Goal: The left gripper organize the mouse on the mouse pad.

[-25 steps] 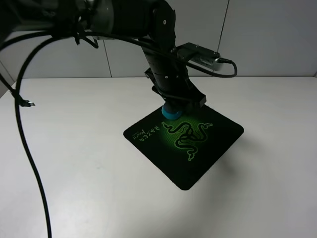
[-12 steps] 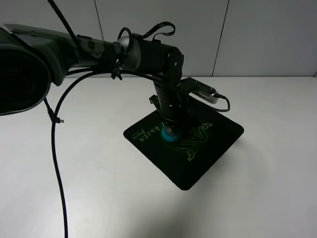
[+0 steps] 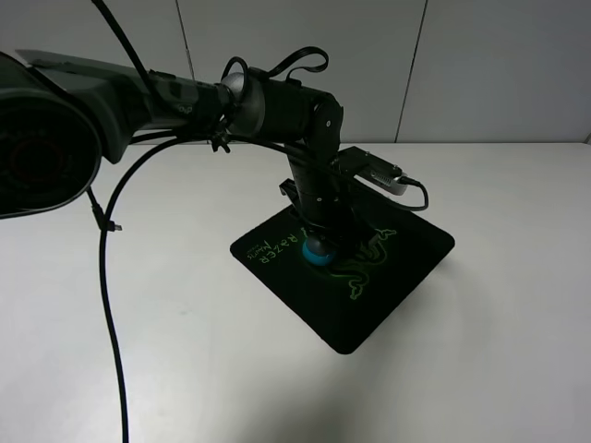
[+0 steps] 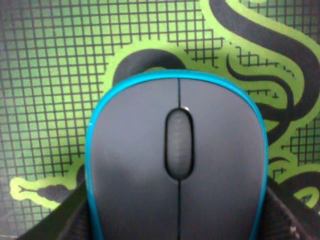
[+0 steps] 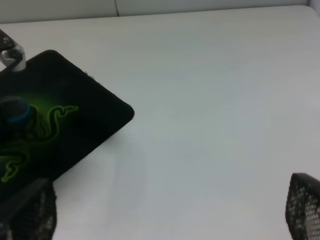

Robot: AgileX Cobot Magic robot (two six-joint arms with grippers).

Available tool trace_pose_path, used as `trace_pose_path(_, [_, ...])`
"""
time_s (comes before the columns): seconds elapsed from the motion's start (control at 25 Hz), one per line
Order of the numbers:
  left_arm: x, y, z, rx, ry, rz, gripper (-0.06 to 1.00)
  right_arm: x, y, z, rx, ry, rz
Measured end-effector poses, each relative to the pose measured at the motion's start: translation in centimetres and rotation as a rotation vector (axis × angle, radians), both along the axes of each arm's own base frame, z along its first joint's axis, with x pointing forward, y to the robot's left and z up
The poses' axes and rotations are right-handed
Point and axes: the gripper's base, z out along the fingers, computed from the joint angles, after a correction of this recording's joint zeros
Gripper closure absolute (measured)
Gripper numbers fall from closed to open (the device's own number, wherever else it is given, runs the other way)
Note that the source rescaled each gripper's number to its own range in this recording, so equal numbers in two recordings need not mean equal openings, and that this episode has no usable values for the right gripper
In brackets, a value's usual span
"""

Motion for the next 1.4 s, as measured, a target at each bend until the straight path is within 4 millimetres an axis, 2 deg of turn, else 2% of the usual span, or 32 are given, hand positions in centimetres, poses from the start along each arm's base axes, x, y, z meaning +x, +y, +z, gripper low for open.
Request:
trace_pose_path(0.16, [0.0, 0.0, 0.0, 0.000, 0.000, 0.000, 0.94, 0.0, 0.0, 0.0, 0.000, 0.000, 0.000])
trace_pose_path(0.2, [0.0, 0.0, 0.0, 0.000, 0.000, 0.000, 0.90, 0.0, 0.0, 0.0, 0.000, 0.000, 0.000])
trace_pose_path(0.24, [0.0, 0.0, 0.0, -0.002, -0.003, 0.000, 0.81, 0.0, 0.0, 0.0, 0.000, 0.000, 0.000])
trace_pose_path(0.36, [0.1, 0.0, 0.0, -0.006, -0.006, 0.001, 0.39, 0.0, 0.0, 0.0, 0.000, 0.000, 0.000])
trace_pose_path(0.44, [0.1, 0.0, 0.0, -0.006, -0.006, 0.001, 0.21, 0.0, 0.0, 0.0, 0.000, 0.000, 0.000])
trace_pose_path(0.52, [0.1, 0.0, 0.0, -0.006, -0.006, 0.001, 0.14, 0.0, 0.0, 0.0, 0.000, 0.000, 0.000])
trace_pose_path(0.64, [0.1, 0.0, 0.0, -0.006, -0.006, 0.001, 0.10, 0.0, 0.0, 0.0, 0.000, 0.000, 0.000])
trace_pose_path(0.88, [0.1, -0.1, 0.1, -0.002, -0.002, 0.000, 0.09, 0.0, 0.0, 0.0, 0.000, 0.000, 0.000])
trace_pose_path(1.4, [0.4, -0.5, 2.5, 0.015, 0.022, -0.011, 0.09, 0.0, 0.0, 0.0, 0.000, 0.000, 0.000])
